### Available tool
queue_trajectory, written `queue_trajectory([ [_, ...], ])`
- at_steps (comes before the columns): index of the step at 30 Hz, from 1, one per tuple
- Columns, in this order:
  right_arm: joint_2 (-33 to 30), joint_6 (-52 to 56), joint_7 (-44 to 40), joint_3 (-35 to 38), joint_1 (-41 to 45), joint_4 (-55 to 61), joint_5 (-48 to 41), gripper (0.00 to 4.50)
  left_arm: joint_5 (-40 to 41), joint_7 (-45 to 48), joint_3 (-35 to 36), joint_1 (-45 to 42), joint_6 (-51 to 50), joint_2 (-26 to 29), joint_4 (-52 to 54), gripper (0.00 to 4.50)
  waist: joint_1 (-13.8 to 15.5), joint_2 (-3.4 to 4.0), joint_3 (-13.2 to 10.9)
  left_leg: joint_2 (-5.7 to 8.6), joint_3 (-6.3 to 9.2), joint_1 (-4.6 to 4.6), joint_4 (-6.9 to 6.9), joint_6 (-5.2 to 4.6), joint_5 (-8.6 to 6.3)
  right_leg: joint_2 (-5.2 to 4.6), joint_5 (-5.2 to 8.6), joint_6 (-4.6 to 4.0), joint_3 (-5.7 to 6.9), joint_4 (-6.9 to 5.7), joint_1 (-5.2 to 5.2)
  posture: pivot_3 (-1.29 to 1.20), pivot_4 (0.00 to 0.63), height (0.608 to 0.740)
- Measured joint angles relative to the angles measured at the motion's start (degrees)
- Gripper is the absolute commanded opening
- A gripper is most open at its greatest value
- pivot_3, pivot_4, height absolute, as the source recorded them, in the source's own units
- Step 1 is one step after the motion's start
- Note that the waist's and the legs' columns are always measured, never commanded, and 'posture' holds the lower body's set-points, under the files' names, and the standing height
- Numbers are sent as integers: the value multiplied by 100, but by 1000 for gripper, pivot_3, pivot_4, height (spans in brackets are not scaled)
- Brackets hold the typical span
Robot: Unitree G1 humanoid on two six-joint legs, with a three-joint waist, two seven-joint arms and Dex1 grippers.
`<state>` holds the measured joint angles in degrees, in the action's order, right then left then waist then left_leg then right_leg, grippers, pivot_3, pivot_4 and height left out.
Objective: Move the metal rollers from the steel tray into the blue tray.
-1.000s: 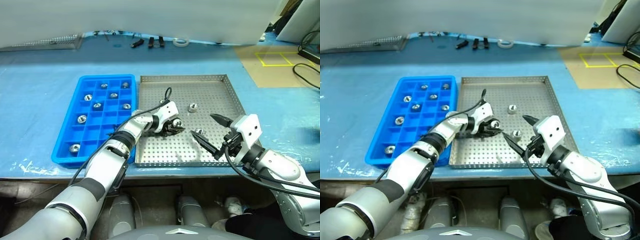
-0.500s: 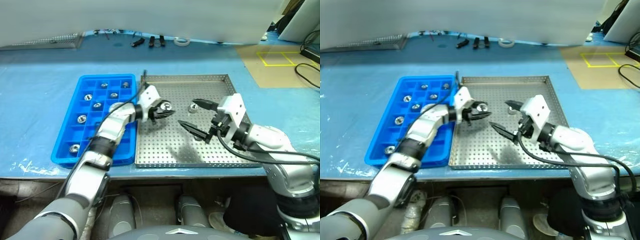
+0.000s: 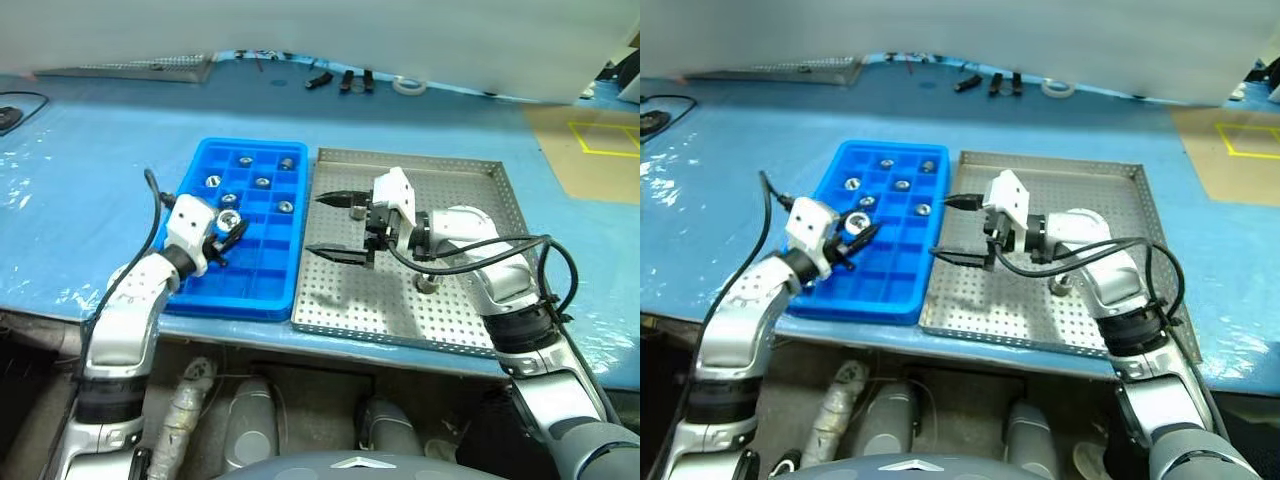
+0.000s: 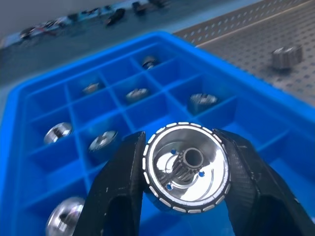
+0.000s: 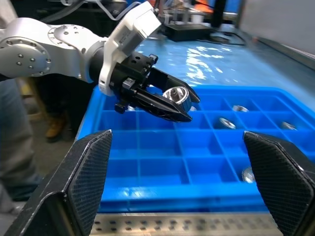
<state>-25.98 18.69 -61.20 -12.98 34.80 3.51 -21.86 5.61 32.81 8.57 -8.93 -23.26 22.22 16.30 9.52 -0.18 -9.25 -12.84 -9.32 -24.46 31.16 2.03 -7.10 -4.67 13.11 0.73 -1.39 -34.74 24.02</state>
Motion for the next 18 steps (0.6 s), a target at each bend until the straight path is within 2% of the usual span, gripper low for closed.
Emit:
queue_trajectory([
  [6,207,-231,-300,-159,111,-465,163,4500,58,-426,100,120,-114,-1,31,1775,231,-1,0,1,13,-13,12,4,2,2,-1,1,0,-6,7,383,150,740],
  [16,253,-273,-362,-146,158,-495,210,4500,121,-535,-57,27,-113,46,-160,1775,241,-1,0,-2,62,-56,21,32,21,19,-2,1,25,-15,31,349,150,740],
  [18,240,-273,-347,-127,141,-482,219,4500,152,-533,-60,26,-119,69,-208,2490,239,-1,0,-3,66,-56,21,32,21,21,-2,1,27,-17,32,349,150,740],
])
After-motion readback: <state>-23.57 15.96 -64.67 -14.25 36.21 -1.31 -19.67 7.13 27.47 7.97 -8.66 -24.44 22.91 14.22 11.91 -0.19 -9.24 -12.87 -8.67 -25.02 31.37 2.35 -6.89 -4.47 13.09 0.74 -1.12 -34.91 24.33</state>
